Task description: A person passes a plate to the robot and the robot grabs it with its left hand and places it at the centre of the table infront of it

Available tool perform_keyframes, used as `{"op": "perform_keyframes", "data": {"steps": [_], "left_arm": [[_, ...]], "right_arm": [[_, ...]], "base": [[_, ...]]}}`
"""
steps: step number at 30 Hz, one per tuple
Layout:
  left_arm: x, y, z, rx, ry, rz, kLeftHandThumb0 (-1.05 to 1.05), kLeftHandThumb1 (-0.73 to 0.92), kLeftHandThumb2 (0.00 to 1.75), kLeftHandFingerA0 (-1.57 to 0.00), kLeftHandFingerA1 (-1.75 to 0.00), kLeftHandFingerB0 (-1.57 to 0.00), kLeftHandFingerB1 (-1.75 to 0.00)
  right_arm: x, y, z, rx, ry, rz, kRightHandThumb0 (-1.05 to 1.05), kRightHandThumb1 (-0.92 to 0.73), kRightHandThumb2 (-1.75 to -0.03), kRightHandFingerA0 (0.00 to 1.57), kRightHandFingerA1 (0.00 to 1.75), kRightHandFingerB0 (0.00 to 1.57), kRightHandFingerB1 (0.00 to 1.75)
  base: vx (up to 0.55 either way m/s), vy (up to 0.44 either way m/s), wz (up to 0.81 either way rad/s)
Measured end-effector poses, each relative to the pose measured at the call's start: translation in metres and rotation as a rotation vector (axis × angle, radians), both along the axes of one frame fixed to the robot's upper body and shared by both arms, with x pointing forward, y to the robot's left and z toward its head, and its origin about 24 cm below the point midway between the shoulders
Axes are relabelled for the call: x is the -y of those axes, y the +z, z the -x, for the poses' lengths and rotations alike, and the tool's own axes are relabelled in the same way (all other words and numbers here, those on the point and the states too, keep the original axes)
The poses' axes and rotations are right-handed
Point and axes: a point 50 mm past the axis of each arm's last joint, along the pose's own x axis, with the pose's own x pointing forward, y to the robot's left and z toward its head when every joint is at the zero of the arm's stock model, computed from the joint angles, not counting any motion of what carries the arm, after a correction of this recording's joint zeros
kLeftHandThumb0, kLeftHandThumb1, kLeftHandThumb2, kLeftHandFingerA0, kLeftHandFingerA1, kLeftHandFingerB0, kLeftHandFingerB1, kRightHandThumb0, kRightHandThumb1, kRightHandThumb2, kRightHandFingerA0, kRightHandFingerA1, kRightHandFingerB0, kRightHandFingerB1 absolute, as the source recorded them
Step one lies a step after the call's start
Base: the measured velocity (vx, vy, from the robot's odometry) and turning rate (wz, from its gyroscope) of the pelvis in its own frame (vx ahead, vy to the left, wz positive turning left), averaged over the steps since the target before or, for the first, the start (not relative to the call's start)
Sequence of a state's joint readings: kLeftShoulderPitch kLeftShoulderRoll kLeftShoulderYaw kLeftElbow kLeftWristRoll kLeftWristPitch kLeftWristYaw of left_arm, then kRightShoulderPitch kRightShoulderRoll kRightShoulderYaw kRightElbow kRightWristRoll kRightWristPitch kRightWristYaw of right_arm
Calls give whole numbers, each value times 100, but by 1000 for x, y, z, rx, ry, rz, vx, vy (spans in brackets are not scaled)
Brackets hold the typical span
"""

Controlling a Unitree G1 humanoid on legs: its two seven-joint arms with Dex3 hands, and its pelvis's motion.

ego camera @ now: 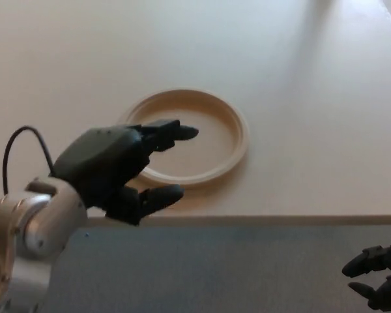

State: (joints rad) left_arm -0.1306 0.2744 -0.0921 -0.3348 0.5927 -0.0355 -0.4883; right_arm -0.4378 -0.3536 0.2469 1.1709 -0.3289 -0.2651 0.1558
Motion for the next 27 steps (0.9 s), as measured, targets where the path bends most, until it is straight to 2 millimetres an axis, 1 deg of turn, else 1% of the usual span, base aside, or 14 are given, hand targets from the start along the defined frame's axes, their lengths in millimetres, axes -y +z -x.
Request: {"op": "perform_keyframes", "data": {"steps": [2, 3, 6, 7, 8, 9, 12, 18, 19, 20, 21, 24, 25, 27], "left_arm": [[-8, -8, 17, -25, 8, 36, -80, 70, 104, -73, -59, -43, -49], [-11, -11, 23, -38, 12, 50, -75, 83, 66, -84, -46, -53, -36], [-24, -26, 45, -102, 33, 92, -75, 85, 67, -90, -47, -56, -37], [-28, -30, 51, -124, 40, 103, -78, 76, 111, -93, -66, -53, -54], [-32, -37, 58, -153, 51, 115, -78, 76, 111, -93, -66, -53, -54], [-34, -39, 61, -163, 55, 118, -76, 87, 66, -95, -56, -61, -38], [-46, -57, 74, -228, 88, 133, -74, 89, 67, -97, -70, -65, -40], [-66, -95, 81, -323, 170, 145, -72, 86, 66, -99, -71, -71, -41], [-68, -102, 81, -339, 184, 148, -73, 84, 66, -84, -66, -61, -39], [-70, -108, 81, -351, 196, 151, -73, 84, 66, -84, -66, -61, -39], [-72, -114, 80, -364, 210, 153, -70, 82, 65, -67, -48, -50, -36], [-75, -130, 78, -396, 238, 152, -73, 84, 66, -61, -45, -48, -36], [-77, -138, 78, -413, 254, 149, -84, 74, 81, -45, -45, -38, -39], [-79, -150, 77, -436, 277, 145, -76, 85, 66, -45, -40, -42, -33]], "right_arm": [[0, -1, 1, -3, 1, 1, -68, -69, -62, 76, 64, 55, 54], [0, -1, 1, -4, 1, 2, -69, -69, -62, 76, 64, 52, 53], [-1, -2, 1, -7, 3, 1, -67, -70, -61, 76, 64, 52, 53], [-1, -2, 1, -8, 3, 1, -68, -69, -62, 78, 65, 55, 54], [-1, -3, 2, -11, 2, 1, -68, -69, -62, 78, 65, 55, 54], [-1, -3, 3, -12, 1, 1, -67, -70, -62, 77, 65, 54, 54], [0, -6, 7, -24, -2, 1, -69, -70, -62, 77, 65, 55, 53], [2, -13, 15, -51, -11, 0, -68, -70, -63, 76, 66, 55, 54], [2, -14, 16, -54, -12, 0, -69, -71, -63, 75, 66, 54, 53], [2, -14, 17, -56, -12, 0, -69, -71, -63, 75, 66, 54, 53], [2, -15, 18, -58, -12, 0, -69, -71, -63, 76, 66, 53, 53], [2, -15, 18, -59, -13, 0, -68, -71, -63, 76, 67, 52, 53], [2, -16, 19, -61, -13, -1, -67, -72, -61, 72, 69, 49, 54], [2, -17, 20, -63, -14, -2, -68, -73, -62, 70, 70, 43, 52]], "base": [[0, 0, 0], [0, 0, 0], [0, 0, 0], [0, 0, 0], [0, 0, 0], [0, 0, 0], [0, 0, 0], [0, 0, 0], [0, 0, 0], [0, 0, 0], [0, 0, 0], [0, 0, 0], [0, 0, 0], [0, 0, 0]]}}
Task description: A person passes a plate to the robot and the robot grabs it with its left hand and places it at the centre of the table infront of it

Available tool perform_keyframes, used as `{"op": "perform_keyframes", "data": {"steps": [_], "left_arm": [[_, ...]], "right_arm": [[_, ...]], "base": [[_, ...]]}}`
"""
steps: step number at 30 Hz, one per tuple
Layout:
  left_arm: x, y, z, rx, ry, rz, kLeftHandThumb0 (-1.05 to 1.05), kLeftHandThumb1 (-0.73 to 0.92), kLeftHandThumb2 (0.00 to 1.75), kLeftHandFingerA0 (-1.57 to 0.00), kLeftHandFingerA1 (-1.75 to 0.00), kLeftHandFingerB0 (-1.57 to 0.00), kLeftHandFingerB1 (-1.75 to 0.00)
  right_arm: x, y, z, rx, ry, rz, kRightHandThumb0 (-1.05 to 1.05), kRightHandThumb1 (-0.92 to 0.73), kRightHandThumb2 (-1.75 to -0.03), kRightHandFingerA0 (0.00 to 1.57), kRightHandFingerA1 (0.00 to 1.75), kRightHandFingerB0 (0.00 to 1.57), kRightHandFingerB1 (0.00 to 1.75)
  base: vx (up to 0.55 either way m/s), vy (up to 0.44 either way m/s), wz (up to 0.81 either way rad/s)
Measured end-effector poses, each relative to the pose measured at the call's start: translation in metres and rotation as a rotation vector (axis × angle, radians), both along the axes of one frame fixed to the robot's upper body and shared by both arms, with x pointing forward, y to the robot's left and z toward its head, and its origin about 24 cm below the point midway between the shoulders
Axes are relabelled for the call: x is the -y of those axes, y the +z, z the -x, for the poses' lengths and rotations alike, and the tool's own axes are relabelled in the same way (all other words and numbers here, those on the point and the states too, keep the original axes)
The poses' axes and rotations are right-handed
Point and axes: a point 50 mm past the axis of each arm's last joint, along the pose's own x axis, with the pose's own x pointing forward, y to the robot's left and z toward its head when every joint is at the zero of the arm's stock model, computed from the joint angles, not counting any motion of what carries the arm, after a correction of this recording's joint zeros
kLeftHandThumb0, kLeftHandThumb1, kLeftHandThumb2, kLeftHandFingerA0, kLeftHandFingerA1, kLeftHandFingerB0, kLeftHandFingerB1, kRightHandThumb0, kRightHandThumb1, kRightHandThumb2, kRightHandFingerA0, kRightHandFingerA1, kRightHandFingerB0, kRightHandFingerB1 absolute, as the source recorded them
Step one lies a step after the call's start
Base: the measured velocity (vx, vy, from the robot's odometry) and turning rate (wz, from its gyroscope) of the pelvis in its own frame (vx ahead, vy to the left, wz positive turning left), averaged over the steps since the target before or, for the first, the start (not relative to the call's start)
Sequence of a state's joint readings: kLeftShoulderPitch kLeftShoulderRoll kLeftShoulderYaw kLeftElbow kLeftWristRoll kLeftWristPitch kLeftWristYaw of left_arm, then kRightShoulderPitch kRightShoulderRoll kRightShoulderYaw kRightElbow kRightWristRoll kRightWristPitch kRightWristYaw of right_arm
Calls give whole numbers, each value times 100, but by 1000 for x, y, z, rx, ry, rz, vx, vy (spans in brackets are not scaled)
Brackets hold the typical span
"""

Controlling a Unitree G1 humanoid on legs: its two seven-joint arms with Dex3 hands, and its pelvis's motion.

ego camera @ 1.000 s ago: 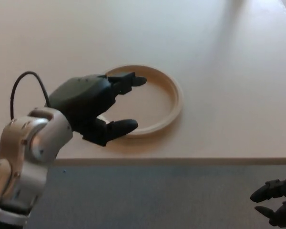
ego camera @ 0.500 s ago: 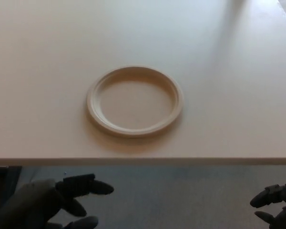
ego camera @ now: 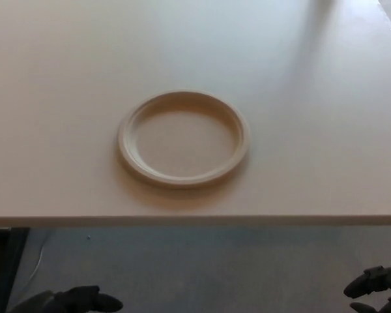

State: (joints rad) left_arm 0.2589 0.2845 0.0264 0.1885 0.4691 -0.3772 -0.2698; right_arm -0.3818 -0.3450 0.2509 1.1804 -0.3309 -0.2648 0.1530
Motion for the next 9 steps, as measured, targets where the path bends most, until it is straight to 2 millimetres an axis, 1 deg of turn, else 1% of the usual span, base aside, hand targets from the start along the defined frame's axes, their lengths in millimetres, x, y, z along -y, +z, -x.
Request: {"op": "perform_keyframes", "data": {"steps": [1, 2, 5, 6, 9], "left_arm": [[-2, -8, 0, -21, 16, -3, -76, 85, 66, -45, -40, -42, -33], [-3, -13, -1, -33, 28, -5, -77, 75, 72, -42, -42, -37, -36], [-10, -25, -1, -66, 71, -16, -76, 74, 72, -42, -41, -37, -36], [-15, -32, -2, -82, 101, -22, -78, 72, 74, -37, -42, -31, -36], [-23, -40, -3, -108, 147, -26, -78, 72, 74, -37, -42, -31, -36]], "right_arm": [[0, -1, 1, -2, -2, -2, -68, -73, -62, 70, 70, 43, 52], [0, -1, 2, -3, -3, -3, -67, -72, -62, 69, 72, 37, 51], [0, -4, 5, -8, -11, -8, -68, -72, -62, 72, 73, 35, 51], [0, -5, 7, -8, -19, -12, -65, -72, -61, 75, 76, 30, 52], [1, -7, 9, -7, -31, -18, -65, -72, -61, 75, 76, 30, 52]], "base": [[0, 0, 0], [0, 0, 0], [0, 0, 0], [0, 0, 0], [0, 0, 0]]}}
